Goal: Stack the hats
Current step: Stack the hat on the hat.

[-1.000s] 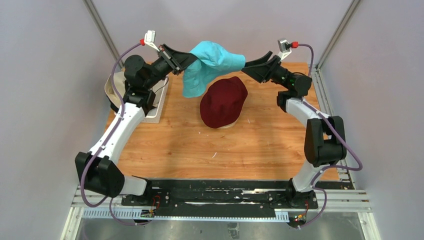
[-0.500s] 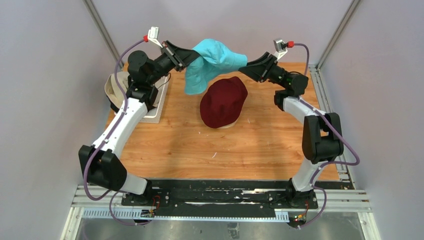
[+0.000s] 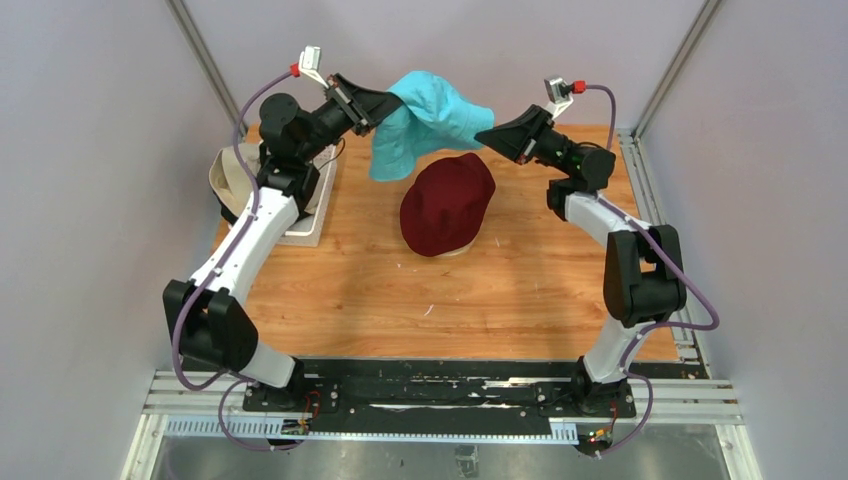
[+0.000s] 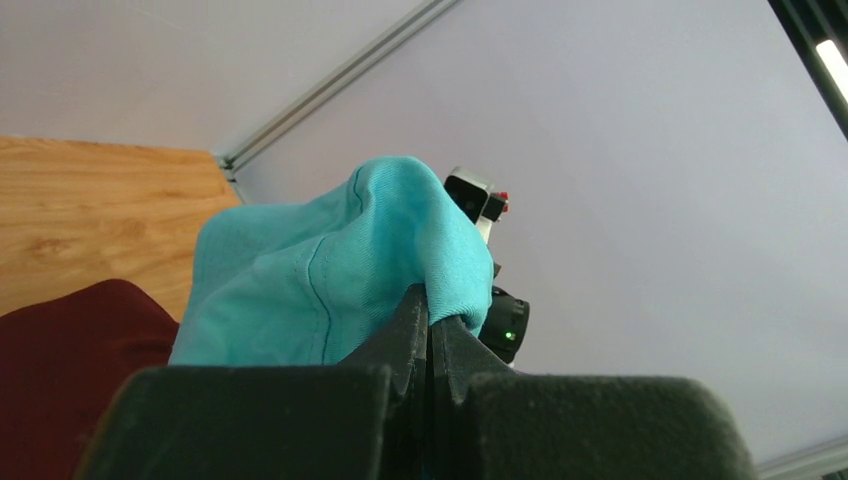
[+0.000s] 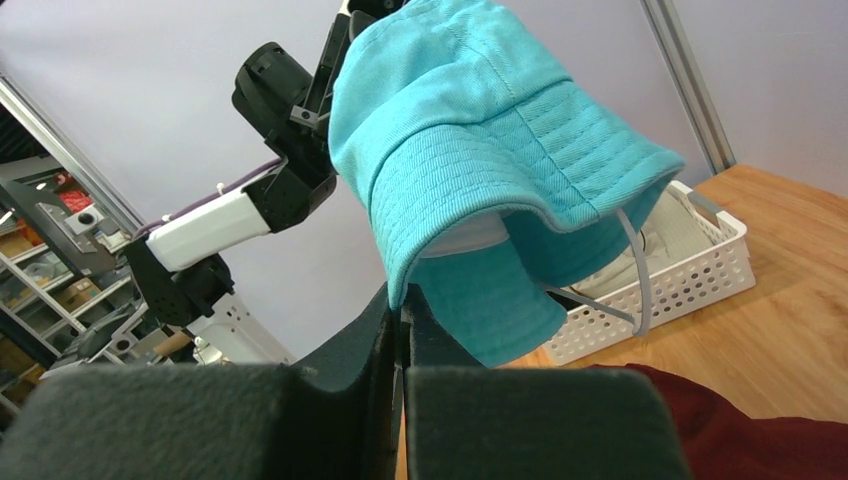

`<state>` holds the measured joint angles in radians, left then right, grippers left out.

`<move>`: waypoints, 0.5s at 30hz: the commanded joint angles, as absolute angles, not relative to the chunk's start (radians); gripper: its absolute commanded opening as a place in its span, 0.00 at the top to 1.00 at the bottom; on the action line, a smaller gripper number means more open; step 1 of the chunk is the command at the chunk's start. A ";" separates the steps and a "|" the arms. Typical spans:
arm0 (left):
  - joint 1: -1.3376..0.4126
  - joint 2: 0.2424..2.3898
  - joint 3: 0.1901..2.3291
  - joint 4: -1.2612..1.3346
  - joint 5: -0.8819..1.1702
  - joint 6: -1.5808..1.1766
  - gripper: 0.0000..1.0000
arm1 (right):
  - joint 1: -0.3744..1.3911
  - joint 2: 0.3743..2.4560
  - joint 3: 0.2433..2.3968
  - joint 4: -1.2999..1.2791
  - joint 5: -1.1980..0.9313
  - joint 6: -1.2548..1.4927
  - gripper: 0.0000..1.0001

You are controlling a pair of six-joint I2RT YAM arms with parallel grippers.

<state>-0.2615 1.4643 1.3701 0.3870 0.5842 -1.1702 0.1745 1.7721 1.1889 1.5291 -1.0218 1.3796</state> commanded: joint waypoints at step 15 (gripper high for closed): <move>-0.218 1.699 1.591 0.414 0.650 -1.178 0.83 | 0.168 1.774 1.397 1.321 -0.957 1.457 0.99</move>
<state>-0.2428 1.6840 1.5494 0.3904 0.6220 -1.1774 0.1738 1.7786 1.3666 1.4403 -0.9840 1.4952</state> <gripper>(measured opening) 0.135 0.020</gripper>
